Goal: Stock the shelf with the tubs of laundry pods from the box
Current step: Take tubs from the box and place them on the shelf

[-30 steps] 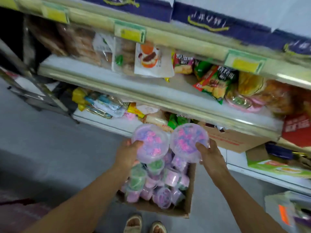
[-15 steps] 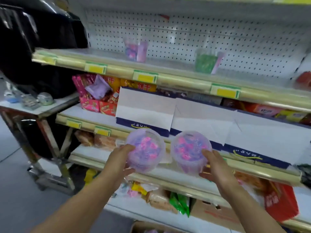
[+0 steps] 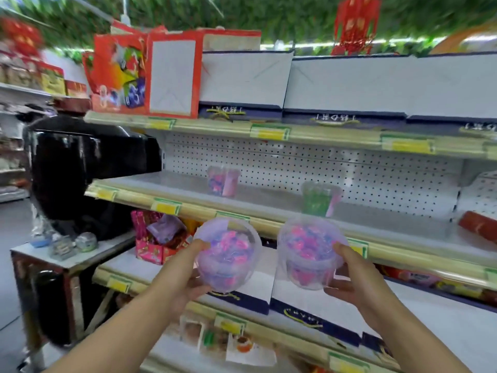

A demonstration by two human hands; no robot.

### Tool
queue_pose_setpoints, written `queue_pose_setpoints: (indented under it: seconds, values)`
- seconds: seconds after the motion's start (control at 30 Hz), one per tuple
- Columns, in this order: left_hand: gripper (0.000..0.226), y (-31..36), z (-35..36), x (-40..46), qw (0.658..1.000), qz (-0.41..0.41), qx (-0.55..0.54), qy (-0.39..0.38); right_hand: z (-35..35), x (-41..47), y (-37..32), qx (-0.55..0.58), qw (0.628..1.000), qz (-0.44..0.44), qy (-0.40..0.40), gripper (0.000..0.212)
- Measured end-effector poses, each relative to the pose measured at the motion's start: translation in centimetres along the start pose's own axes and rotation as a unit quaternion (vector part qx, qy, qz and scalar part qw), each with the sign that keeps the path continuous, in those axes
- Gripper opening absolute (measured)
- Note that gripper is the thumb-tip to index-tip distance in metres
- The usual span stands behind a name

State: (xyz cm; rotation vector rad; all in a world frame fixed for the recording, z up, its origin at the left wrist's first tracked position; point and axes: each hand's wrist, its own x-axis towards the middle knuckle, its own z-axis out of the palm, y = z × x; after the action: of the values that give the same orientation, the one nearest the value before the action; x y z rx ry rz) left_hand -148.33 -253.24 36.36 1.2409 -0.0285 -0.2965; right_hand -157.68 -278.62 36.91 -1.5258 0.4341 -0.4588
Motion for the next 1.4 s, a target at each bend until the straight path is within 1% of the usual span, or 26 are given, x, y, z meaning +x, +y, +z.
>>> queue_pose_setpoints:
  seconds: [0.1,0.23,0.37,0.43,0.53,0.67,0.73,0.83,1.0,1.03,1.1,1.2,1.23,1.3,1.33,1.4]
  values:
    - [0.009,1.0,0.4,0.8,1.0,0.014,0.009,0.004,0.2,1.5,-1.6,-0.008,1.0,-0.013,-0.018,0.035]
    - [0.009,3.0,0.7,2.6,0.999,0.027,0.029,0.02,1.6,3.7,-3.9,-0.011,0.999,-0.032,-0.028,0.033]
    - [0.021,5.6,0.3,5.6,0.998,0.045,0.033,0.032,3.6,6.3,-6.0,-0.006,0.998,-0.045,-0.034,0.029]
    - [0.02,6.9,0.0,7.4,0.997,0.055,0.035,0.036,4.8,7.9,-6.8,-0.019,0.998,-0.05,-0.03,0.03]
    - [0.013,9.0,-0.5,10.1,0.997,0.062,0.035,0.032,6.8,11.1,-7.4,-0.029,0.999,-0.041,-0.012,0.04]
    - [0.015,11.5,-2.0,14.8,0.996,0.067,0.038,0.034,10.5,15.1,-8.0,-0.01,1.0,-0.001,0.018,0.044]
    - [0.017,12.7,-2.8,17.2,0.996,0.067,0.048,0.037,12.4,17.2,-8.2,0.005,1.0,0.016,0.026,0.042]
    - [0.017,14.3,-4.1,20.3,0.996,0.063,0.052,0.03,15.1,19.6,-8.2,0.013,0.999,0.016,0.04,0.036]
    - [0.016,16.1,-6.3,24.2,0.996,0.061,0.062,0.02,18.0,22.0,-8.2,-0.01,0.995,0.017,0.097,0.037]
    - [0.018,16.3,-6.7,24.9,0.996,0.062,0.063,0.019,18.4,22.0,-8.3,-0.025,0.994,0.019,0.105,0.035]
    - [0.024,16.7,-7.4,26.1,0.996,0.061,0.065,0.017,18.9,21.8,-8.4,-0.109,0.986,0.01,0.125,0.028]
    - [0.029,17.2,-8.0,27.8,0.996,0.054,0.066,0.022,19.7,21.5,-7.9,-0.231,0.964,-0.042,0.129,0.019]
    - [0.029,17.4,-8.1,28.4,0.996,0.053,0.068,0.023,19.9,21.2,-7.6,-0.277,0.951,-0.061,0.125,0.018]
    - [0.028,17.9,-8.2,29.4,0.996,0.051,0.075,0.018,20.4,21.2,-7.2,-0.382,0.912,-0.078,0.126,0.022]
    - [0.027,18.1,-8.3,30.0,0.995,0.051,0.079,0.015,20.6,21.4,-7.0,-0.405,0.903,-0.079,0.122,0.022]
    - [0.027,18.4,-8.4,31.1,0.995,0.047,0.084,0.013,21.0,21.9,-7.0,-0.406,0.902,-0.07,0.132,0.018]
